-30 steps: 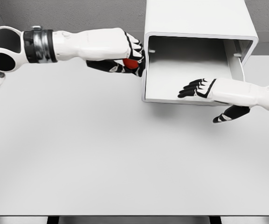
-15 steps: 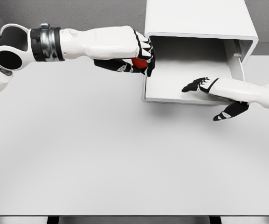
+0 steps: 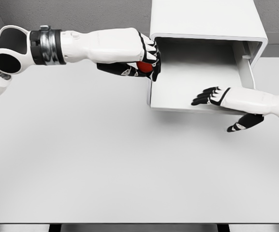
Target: Slide open multi-storey tabletop storage cabinets and put open load switch and slide close multi-storey tabletop storage cabinets
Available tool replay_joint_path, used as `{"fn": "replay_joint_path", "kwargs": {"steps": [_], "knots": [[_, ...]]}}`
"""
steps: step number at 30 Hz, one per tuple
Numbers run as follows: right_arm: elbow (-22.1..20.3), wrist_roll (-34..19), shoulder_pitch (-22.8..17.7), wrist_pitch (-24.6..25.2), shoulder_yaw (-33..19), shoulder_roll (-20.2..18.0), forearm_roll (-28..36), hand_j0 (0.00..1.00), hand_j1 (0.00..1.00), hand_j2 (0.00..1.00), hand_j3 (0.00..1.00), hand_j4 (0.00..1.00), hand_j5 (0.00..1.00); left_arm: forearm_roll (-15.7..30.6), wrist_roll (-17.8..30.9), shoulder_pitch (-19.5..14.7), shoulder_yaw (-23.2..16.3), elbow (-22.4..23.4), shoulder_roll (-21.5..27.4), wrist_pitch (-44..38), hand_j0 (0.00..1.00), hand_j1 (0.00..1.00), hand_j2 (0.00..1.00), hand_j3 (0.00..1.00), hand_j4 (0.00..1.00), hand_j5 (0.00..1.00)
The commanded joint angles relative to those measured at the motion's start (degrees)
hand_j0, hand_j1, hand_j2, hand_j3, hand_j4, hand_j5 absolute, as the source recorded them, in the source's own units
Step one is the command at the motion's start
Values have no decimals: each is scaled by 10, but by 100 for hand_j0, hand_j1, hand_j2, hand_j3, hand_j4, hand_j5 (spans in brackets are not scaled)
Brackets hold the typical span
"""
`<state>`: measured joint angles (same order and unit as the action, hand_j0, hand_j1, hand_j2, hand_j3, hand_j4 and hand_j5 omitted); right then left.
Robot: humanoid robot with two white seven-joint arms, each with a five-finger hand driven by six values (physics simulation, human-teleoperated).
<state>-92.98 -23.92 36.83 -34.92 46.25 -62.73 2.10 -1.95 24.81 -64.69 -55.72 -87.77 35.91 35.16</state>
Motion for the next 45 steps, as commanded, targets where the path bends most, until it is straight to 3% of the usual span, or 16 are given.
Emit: {"fn": "replay_joint_path", "kwargs": {"steps": [1,13,20,23,25,29,36,45], "knots": [[-17,11,-1,-1,1,-21,-2,100,100,100,100,100,100,6,0,0,1,-3,0,-2,44,44,44,44,44,44],[-36,33,-32,-1,-4,-49,-1,100,100,100,100,100,100,10,0,-5,0,-2,-4,-2,44,44,44,44,44,44],[-42,79,-47,-1,-13,-110,1,100,100,100,100,100,100,4,1,-10,-1,1,-18,-2,44,44,44,44,44,44],[-47,79,-46,-1,-14,-111,1,100,100,100,100,100,100,4,1,-9,-1,1,-16,-2,44,44,44,44,44,44],[-51,96,-45,-1,-49,-110,2,100,100,100,100,100,100,3,1,-10,-1,1,-17,-2,44,44,44,44,44,44],[-50,91,-44,-1,-49,-101,2,100,100,100,100,100,100,2,1,-11,-2,4,-18,-2,44,44,44,44,44,44],[-46,43,-53,-1,-46,-48,0,100,100,100,100,100,100,0,1,-18,-18,17,-38,-2,44,44,44,44,44,44],[-48,36,-65,-1,-44,-47,-3,100,100,100,100,100,100,-12,1,-18,-34,49,-63,-2,44,44,44,44,44,44]]}}
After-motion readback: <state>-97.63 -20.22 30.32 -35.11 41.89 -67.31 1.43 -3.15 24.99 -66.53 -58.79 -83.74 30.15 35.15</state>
